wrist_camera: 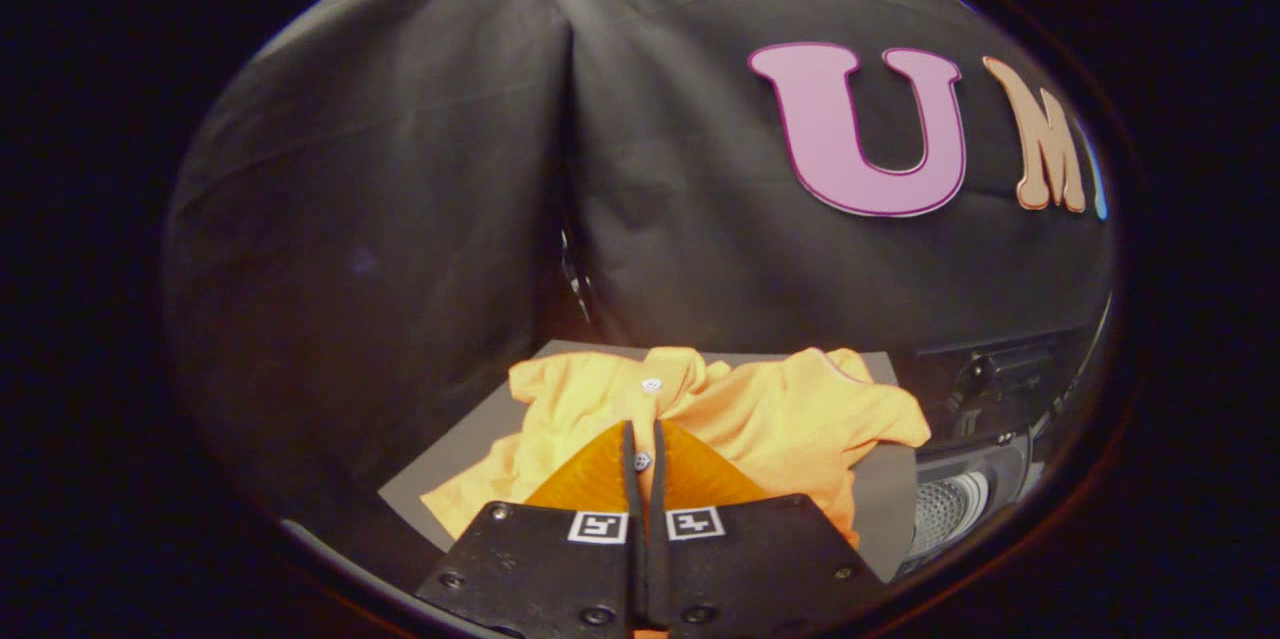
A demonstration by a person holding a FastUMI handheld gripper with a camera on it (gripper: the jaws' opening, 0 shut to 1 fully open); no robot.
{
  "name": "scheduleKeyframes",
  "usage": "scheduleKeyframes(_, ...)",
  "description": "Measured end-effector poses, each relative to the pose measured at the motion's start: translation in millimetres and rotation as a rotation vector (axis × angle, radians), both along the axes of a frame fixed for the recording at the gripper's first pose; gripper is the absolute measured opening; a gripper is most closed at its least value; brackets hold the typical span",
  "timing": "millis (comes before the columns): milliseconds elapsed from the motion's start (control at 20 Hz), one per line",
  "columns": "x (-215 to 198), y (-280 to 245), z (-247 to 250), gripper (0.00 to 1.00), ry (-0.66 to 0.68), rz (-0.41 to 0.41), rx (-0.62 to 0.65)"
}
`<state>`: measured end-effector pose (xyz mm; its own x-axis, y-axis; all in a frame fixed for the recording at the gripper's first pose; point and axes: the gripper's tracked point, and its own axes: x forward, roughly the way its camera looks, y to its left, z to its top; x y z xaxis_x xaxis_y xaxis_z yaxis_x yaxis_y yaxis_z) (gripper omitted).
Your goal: Put the clothes into the washing machine and then close the washing machine lid.
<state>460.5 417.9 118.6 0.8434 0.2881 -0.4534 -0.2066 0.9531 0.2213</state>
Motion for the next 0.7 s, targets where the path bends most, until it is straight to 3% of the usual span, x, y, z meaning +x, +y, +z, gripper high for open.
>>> scheduleKeyframes(550,-49,-136,90,0.0,-0.19,-0.062,0.019)
scheduleKeyframes(700,-60,-176,90,0.0,-0.211,-0.078,-0.014)
